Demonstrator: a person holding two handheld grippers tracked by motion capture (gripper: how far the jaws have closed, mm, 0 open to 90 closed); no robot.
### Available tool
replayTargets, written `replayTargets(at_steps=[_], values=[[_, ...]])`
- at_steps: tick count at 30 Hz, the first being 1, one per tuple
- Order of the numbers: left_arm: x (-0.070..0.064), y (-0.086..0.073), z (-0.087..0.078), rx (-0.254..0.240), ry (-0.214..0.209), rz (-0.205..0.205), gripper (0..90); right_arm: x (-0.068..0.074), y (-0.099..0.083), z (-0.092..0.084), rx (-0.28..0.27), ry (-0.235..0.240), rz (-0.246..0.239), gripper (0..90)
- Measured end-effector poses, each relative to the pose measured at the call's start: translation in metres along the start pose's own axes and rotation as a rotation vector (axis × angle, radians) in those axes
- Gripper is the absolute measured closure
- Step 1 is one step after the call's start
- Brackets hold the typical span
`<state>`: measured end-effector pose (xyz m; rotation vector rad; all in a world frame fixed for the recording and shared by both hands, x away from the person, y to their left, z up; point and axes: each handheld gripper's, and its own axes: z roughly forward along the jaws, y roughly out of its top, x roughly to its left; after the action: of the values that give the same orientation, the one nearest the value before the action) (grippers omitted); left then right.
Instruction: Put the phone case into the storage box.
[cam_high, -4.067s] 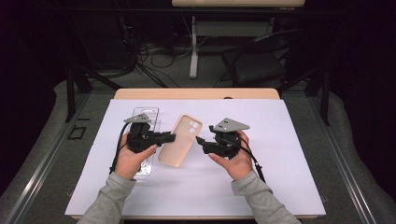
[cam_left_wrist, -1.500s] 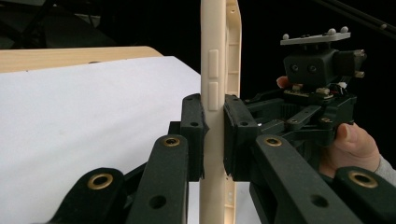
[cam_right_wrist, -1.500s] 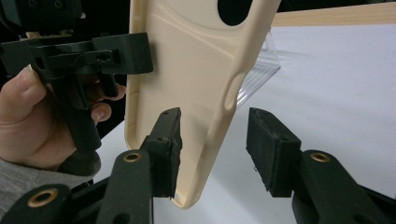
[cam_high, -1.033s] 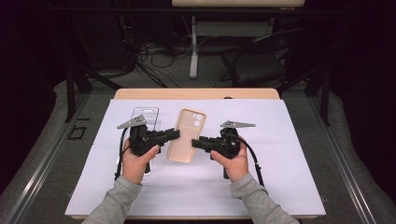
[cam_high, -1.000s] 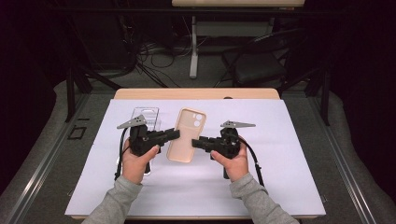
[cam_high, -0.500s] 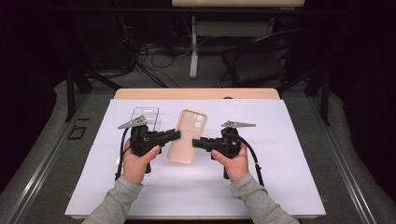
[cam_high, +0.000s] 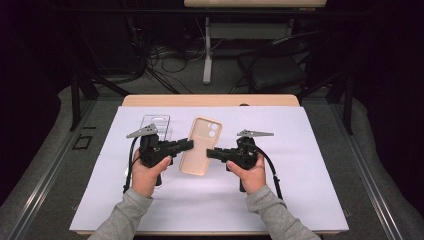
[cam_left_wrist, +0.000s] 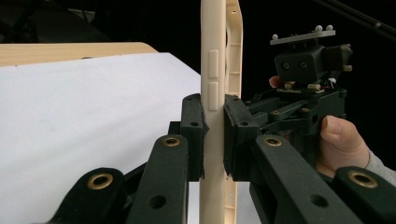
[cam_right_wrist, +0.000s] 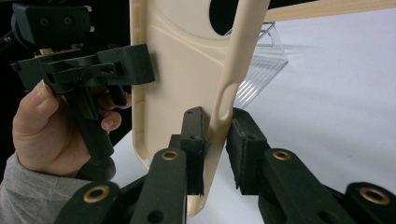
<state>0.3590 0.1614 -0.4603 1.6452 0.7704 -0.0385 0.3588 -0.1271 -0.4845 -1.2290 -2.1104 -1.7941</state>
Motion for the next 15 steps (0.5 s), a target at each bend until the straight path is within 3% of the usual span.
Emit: replayTargets(at_steps=[15], values=[[0.001,-0.0009,0.0011,0.006,-0.002,-0.006,80.3,-0.0045,-0.0003,-0.0003,0.005,0.024,0.035,79.6]])
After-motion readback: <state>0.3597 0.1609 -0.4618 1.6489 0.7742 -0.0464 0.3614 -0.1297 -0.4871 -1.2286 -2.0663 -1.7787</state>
